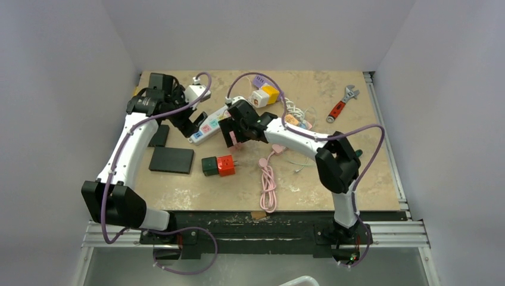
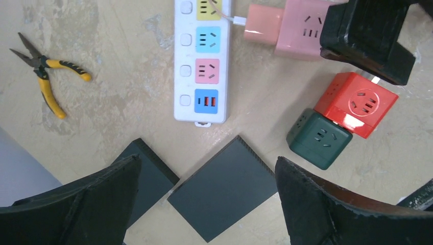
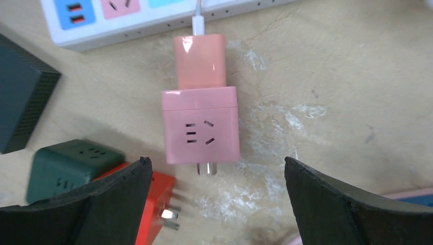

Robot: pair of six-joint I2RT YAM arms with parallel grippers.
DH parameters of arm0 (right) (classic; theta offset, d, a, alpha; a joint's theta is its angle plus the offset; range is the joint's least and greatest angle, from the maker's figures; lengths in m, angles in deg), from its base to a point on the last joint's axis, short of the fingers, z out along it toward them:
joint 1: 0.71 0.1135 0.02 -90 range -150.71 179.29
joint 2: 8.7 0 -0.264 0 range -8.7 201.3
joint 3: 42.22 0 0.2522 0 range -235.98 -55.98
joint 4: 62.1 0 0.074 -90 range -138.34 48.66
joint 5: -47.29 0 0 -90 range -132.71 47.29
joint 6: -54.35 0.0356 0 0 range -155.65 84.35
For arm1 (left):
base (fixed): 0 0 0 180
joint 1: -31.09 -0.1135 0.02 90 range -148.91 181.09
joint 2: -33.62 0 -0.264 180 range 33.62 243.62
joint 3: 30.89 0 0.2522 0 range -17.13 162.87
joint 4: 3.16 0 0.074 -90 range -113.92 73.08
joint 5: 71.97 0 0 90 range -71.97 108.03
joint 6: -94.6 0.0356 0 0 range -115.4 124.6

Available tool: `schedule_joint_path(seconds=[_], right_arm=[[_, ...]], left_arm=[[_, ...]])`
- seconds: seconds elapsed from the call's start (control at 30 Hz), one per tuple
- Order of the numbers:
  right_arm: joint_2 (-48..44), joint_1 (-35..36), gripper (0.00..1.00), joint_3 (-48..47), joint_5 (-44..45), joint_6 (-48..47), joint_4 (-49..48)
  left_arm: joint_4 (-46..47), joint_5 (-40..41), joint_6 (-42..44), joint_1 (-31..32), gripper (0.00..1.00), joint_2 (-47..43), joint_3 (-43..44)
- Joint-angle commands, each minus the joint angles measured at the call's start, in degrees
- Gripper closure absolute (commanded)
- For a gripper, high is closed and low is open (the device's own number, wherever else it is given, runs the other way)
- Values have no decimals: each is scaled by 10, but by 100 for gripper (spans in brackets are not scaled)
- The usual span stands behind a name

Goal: Pull the plug off the socket
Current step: Place the plug at the center of the board.

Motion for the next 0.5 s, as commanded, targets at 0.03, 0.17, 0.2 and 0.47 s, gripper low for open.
schedule_joint_path(seconds=[0.03, 0.17, 0.2, 0.47], right_arm=[[-89, 2, 1, 6, 22, -11, 9], [-130, 0, 1, 21, 47, -3, 18], [-149, -5, 1, 36, 55, 1, 12], [-297, -107, 7, 192, 93, 40, -21]], left_arm=[[-22, -12, -10, 27, 0, -7, 30], [-38, -11, -11, 46, 0, -2, 51], [-41, -11, -11, 54, 0, -3, 53], [-52, -62, -72, 107, 0, 16, 90]])
